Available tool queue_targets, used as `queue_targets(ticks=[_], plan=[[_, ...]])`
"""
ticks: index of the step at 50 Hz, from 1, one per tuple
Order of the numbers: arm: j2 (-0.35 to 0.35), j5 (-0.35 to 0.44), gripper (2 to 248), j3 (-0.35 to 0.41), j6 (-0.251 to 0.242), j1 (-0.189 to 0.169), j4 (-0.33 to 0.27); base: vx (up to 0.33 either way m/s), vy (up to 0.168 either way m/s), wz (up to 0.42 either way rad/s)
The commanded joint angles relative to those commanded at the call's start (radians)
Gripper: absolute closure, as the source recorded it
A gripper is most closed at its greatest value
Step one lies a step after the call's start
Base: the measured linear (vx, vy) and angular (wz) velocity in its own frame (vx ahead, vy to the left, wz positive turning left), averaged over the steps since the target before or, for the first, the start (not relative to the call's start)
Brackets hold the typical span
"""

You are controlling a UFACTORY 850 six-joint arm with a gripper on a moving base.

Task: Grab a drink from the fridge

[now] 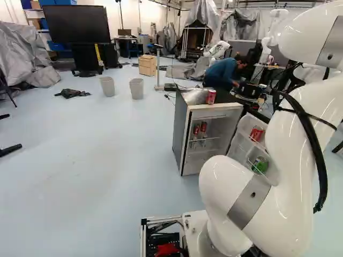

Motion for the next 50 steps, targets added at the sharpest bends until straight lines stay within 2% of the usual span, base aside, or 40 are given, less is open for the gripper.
queue_targets(ticks=[25, 50], plan=[[-0.099, -0.009, 3, -0.097, 0.000, -0.026, 0.000, 0.000, 0.000, 0.000], [-0.101, -0.024, 3, -0.090, 0.000, -0.028, 0.000, 0.000, 0.000, 0.000]])
